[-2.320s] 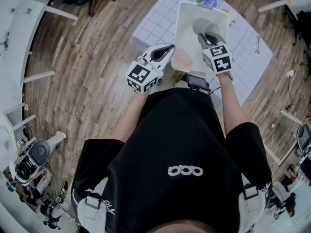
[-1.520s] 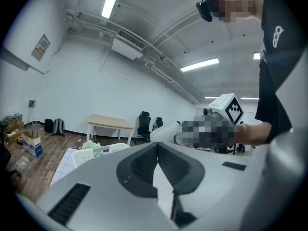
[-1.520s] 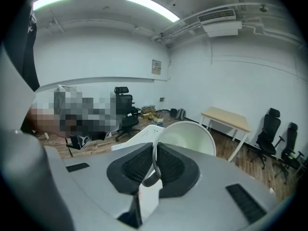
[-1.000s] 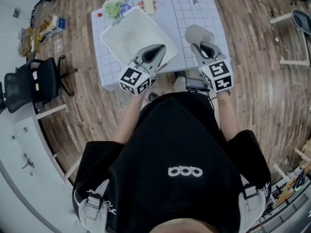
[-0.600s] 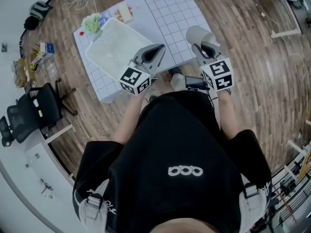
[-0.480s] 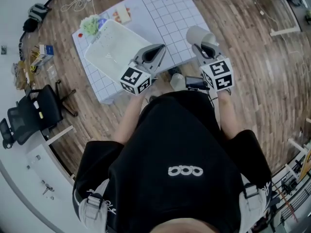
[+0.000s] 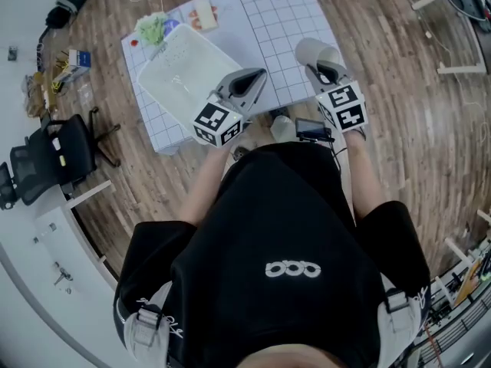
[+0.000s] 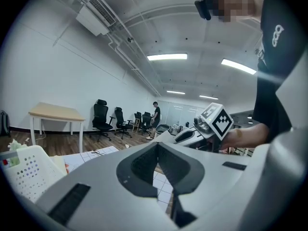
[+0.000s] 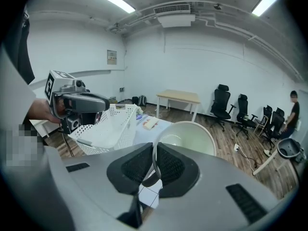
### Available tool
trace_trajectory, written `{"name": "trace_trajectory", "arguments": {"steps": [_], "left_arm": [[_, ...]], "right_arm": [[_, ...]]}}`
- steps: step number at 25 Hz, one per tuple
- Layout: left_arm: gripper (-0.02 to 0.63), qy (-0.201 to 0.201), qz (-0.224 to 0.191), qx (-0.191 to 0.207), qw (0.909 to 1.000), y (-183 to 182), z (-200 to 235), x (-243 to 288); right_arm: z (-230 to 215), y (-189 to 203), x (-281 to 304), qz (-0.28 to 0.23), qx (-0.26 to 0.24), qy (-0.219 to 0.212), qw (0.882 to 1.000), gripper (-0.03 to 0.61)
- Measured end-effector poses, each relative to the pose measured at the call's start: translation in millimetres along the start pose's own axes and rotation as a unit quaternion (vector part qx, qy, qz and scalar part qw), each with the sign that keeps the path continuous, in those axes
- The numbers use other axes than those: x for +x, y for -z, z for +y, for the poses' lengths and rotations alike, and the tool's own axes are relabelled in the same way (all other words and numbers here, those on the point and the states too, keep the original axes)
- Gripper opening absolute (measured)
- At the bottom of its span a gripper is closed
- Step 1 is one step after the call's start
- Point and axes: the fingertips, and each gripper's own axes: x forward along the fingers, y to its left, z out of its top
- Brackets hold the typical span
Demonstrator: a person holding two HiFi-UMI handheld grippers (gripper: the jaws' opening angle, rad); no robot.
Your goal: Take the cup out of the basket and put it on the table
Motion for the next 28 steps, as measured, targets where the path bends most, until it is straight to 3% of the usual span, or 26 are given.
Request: {"name": "trace_trajectory", "arguments": {"steps": [8,13,21,28], "left_arm": [[0.009,-0.056,0.0,-0.016,0.9983,-2.1,31.9,19.7],[0.009,-0.094,-0.001,-0.027,0.9952,-1.7,52.9,34.3],[0.009,-0.162,-0.004,-0.056,0.9851,6.1,83.9,48.4],[0.009,-0.21,-0.001,-0.079,0.9745,17.1,104.8,55.4]], "right_arm": [[-28.7,-3.9,82.9,0.044,-0.07,-0.063,0.995,0.04],[-43.4,3.5,142.5,0.082,-0.11,-0.105,0.985,0.04],[-56.9,29.5,237.2,0.16,-0.207,-0.161,0.952,0.04],[-66.3,55.2,295.9,0.233,-0.277,-0.174,0.916,0.04]]}}
